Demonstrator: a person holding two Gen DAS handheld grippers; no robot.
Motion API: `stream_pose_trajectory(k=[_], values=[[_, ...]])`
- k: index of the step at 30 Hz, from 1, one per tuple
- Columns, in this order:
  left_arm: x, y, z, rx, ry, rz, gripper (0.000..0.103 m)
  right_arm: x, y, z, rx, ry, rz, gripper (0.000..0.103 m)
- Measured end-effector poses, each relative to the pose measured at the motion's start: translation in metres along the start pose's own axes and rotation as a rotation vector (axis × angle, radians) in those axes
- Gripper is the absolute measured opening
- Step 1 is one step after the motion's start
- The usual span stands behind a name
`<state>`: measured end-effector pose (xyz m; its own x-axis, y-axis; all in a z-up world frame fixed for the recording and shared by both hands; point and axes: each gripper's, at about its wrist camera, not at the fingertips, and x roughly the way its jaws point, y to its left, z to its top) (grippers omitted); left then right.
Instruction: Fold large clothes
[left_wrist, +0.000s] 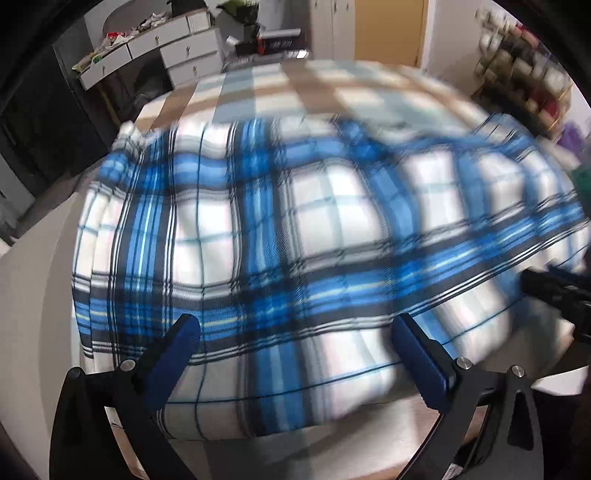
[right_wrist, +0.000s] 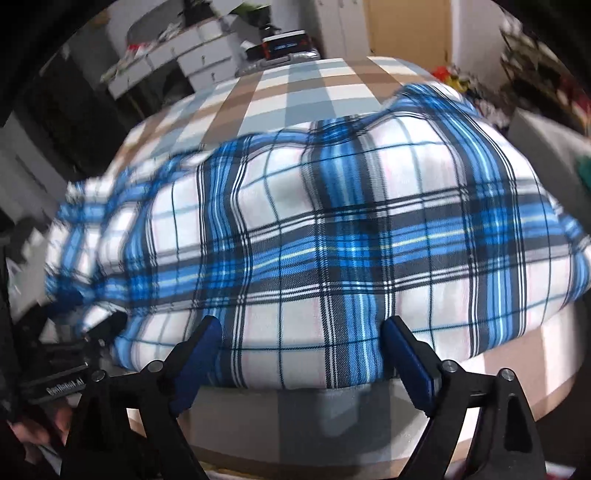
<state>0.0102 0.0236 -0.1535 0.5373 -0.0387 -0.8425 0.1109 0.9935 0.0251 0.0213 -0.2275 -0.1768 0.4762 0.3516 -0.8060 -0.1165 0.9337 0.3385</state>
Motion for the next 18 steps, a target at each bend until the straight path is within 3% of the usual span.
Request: stream_pose_trajectory(k=[2,5,6,8,10,11,12,14,18], values=[[-0.013,-0.005,0.012,-0.013,-0.024,-0.118,0.101,-0.004,-0.017,-0.001,0.099,-0.008,0.078,0.090],[-0.010,-0.021,0.041,0.037,0.019,-0.202,0.101,-0.007,-0.036,0.003,0.213,-0.008,0.164,0.089],[-0.004,-0.025,0.050,0.042,0.035,-0.198,0.101,-0.008,-0.040,0.002,0.243,-0.012,0.189,0.088],[0.018,-0.030,0.067,0.038,0.081,-0.107,0.101,-0.010,-0.045,0.003,0.271,-0.016,0.210,0.088],[0.052,-0.029,0.067,0.023,0.199,-0.104,0.101,-0.013,-0.044,0.003,0.265,-0.031,0.210,0.088],[0.063,-0.027,0.059,0.020,0.216,-0.088,0.100,-0.018,-0.044,0.001,0.262,-0.045,0.207,0.088],[0.058,-0.034,0.057,0.072,0.148,-0.061,0.101,-0.024,-0.042,0.000,0.251,-0.073,0.205,0.088],[0.060,-0.044,0.051,0.134,0.167,-0.015,0.102,-0.034,-0.039,0.001,0.230,-0.118,0.205,0.088],[0.054,-0.038,0.044,0.114,0.147,-0.046,0.101,-0.049,-0.015,0.020,0.118,-0.241,0.146,0.088]])
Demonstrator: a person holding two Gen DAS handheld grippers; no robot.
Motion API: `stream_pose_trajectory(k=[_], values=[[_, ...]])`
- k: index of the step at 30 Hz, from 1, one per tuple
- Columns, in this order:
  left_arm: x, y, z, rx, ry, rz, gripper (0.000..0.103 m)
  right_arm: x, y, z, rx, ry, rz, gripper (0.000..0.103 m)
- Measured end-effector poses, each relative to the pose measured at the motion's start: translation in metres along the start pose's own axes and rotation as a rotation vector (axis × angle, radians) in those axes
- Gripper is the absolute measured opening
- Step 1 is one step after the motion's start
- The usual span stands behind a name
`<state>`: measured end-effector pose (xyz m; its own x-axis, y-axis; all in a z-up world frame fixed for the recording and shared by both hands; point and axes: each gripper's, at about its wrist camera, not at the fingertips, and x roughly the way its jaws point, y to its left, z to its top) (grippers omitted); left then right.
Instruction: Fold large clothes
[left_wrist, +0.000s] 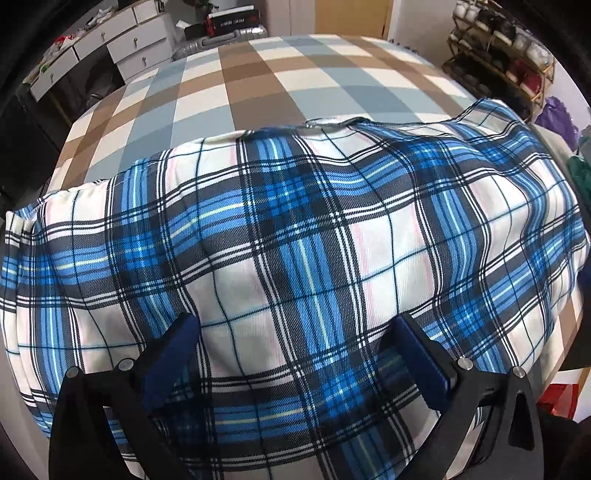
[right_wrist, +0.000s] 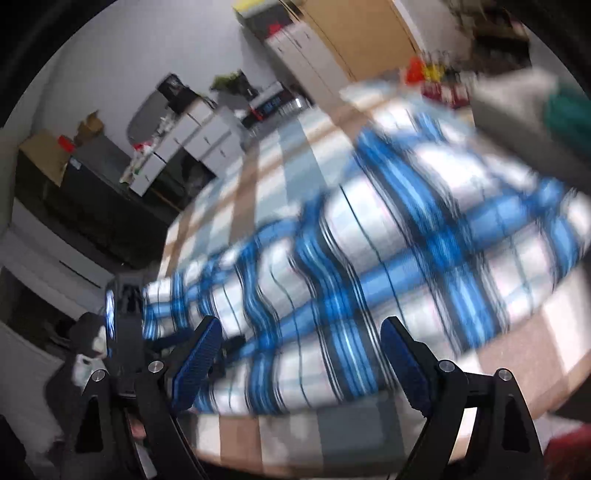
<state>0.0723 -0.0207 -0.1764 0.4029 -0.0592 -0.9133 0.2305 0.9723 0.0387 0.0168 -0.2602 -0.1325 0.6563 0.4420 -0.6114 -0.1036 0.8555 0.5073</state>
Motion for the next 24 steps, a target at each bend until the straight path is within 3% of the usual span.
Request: stream_pose_trajectory(k=[3,6,10,12,14,16,18,24], values=[[-0.003,-0.001,-0.008,0.030,-0.012,0.001,0.101,0.023,0.029,0.022,-0.168,0.008,-0.092,0.088],[-0.009,-0.001,-0.011,0.038,-0.012,-0.007,0.101,0.063,0.044,0.039,-0.296,0.069,-0.180,0.080],[-0.017,-0.002,-0.017,0.050,-0.004,-0.015,0.102,0.124,0.023,0.035,-0.269,0.245,-0.282,0.078],[-0.018,-0.003,-0.019,0.058,0.002,-0.020,0.102,0.131,0.035,0.021,-0.388,0.213,-0.363,0.079],[-0.019,-0.003,-0.018,0.063,0.006,-0.022,0.102,0.131,0.038,0.018,-0.434,0.213,-0.390,0.078],[-0.017,-0.003,-0.015,0.066,0.012,-0.022,0.102,0.125,0.026,0.023,-0.368,0.221,-0.333,0.078],[-0.015,-0.003,-0.013,0.064,0.013,-0.019,0.102,0.107,0.017,0.025,-0.313,0.175,-0.287,0.072],[-0.013,-0.001,-0.010,0.059,0.015,-0.017,0.102,0.057,0.004,0.036,-0.292,0.029,-0.343,0.073]])
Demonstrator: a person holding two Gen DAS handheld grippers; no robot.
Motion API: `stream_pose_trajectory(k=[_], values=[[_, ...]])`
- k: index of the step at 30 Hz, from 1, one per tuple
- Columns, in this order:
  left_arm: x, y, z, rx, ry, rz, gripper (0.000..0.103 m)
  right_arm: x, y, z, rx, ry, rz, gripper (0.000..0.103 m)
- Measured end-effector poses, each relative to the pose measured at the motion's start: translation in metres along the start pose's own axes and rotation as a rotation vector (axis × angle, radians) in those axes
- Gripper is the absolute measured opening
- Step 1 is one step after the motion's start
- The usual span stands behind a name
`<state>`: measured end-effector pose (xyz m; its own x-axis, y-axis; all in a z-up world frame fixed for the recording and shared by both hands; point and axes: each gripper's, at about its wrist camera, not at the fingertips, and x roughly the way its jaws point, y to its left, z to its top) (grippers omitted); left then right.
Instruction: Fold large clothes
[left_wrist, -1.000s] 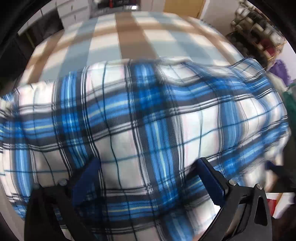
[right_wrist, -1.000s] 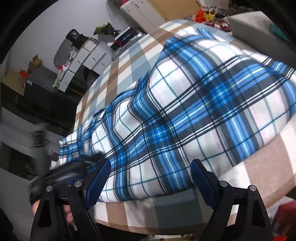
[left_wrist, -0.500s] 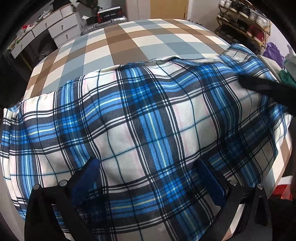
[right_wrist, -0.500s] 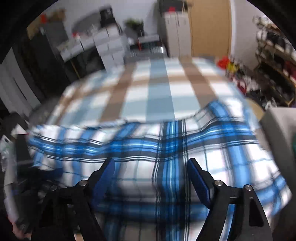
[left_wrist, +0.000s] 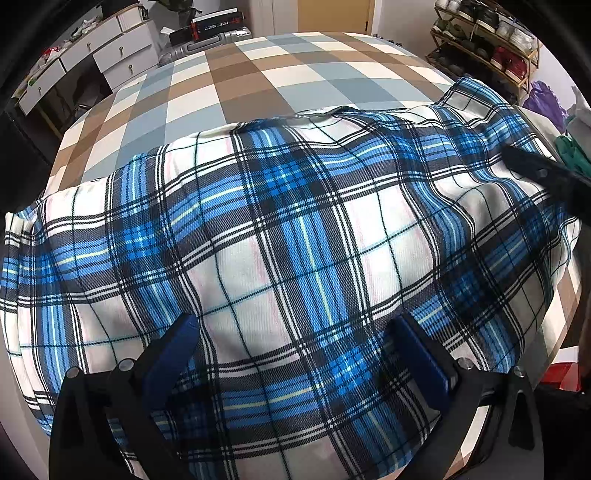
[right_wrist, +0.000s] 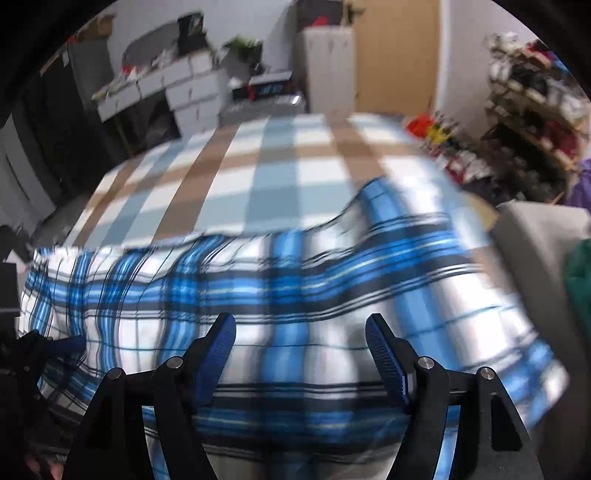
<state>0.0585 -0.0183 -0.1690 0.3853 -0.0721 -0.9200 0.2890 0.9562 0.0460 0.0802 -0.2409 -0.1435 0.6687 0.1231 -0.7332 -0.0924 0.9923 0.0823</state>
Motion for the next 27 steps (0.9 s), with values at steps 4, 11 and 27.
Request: stream_pose_trajectory(k=[4,11,27], values=[[0.001,0.001,0.001,0.000,-0.002,0.001,0.102,0.026,-0.011,0.000,-0.014,0.103,-0.075,0.073],[0.001,0.001,0.002,0.003,-0.003,0.001,0.102,0.027,-0.012,0.001,-0.030,0.124,-0.099,0.064],[0.000,0.003,0.001,0.020,-0.003,-0.009,0.102,0.021,-0.064,-0.017,0.039,0.181,-0.127,0.078]])
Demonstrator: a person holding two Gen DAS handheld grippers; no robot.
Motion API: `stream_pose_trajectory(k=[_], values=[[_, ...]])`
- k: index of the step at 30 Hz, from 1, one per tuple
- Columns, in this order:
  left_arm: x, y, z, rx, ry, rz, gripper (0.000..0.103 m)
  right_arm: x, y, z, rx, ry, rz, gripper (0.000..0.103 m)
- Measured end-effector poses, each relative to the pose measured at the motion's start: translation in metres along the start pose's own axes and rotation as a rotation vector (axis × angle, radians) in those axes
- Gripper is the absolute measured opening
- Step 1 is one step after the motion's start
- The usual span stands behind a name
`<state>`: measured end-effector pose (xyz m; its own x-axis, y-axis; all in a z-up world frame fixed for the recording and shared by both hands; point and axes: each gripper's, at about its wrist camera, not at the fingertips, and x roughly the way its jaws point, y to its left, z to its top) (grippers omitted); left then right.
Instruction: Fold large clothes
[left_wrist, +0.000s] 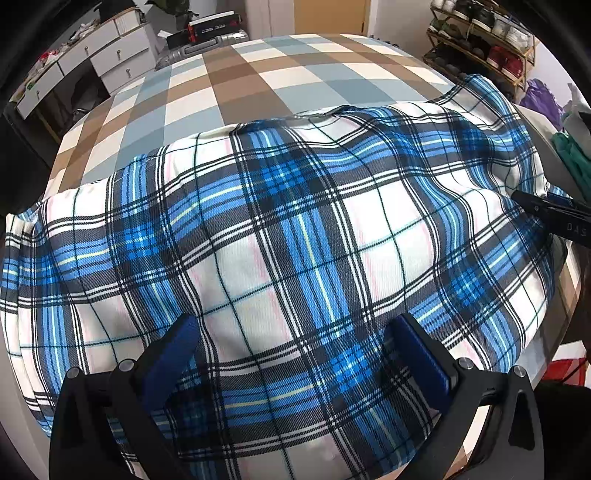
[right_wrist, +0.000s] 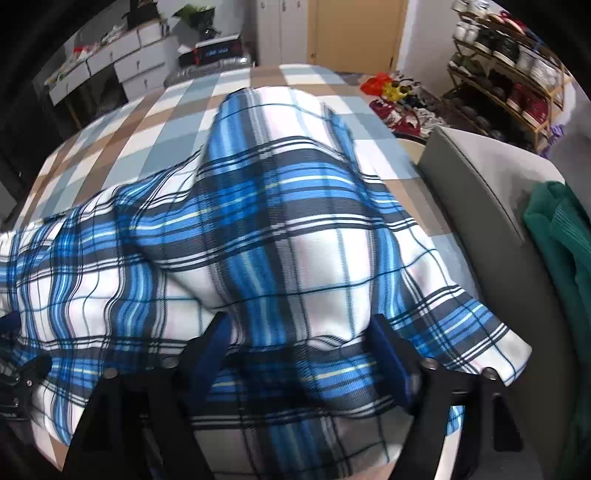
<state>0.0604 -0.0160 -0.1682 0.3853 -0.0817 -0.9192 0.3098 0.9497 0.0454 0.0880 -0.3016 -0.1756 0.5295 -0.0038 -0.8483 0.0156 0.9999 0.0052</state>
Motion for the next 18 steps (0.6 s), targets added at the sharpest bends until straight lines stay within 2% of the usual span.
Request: stream_pose_trajectory(k=[1,3,5,8,10,11,12,14,15,16,18], values=[[-0.002,0.001,-0.001,0.006,0.006,-0.005,0.102,-0.006,0.002,-0.001,-0.004,-0.014,-0.029,0.078],[-0.009,0.005,-0.005,0.015,0.001,0.000,0.102,-0.027,0.009,-0.004,-0.028,-0.071,-0.074,0.068],[-0.024,0.013,-0.013,0.008,-0.040,0.008,0.102,-0.047,0.020,-0.008,-0.064,-0.142,-0.086,0.068],[-0.054,0.031,-0.023,-0.051,-0.124,-0.056,0.102,-0.072,0.041,-0.014,-0.134,-0.242,-0.096,0.068],[-0.066,0.050,-0.025,-0.103,-0.174,-0.014,0.102,-0.077,0.059,-0.015,-0.198,-0.279,-0.087,0.070],[-0.067,0.064,-0.027,-0.149,-0.173,0.016,0.102,-0.077,0.067,-0.016,-0.220,-0.275,-0.069,0.069],[-0.064,0.073,-0.029,-0.188,-0.166,0.016,0.102,-0.076,0.072,-0.017,-0.237,-0.262,-0.045,0.069],[-0.050,0.096,-0.036,-0.283,-0.114,-0.030,0.102,-0.066,0.079,-0.021,-0.253,-0.201,0.008,0.068],[-0.038,0.106,-0.041,-0.332,-0.061,-0.058,0.102,-0.058,0.082,-0.022,-0.257,-0.153,0.021,0.068],[-0.030,0.109,-0.045,-0.349,-0.032,-0.069,0.101,-0.050,0.082,-0.024,-0.261,-0.126,0.018,0.068],[-0.025,0.103,-0.046,-0.298,-0.038,-0.026,0.101,-0.036,0.081,-0.023,-0.272,-0.079,0.024,0.068]])
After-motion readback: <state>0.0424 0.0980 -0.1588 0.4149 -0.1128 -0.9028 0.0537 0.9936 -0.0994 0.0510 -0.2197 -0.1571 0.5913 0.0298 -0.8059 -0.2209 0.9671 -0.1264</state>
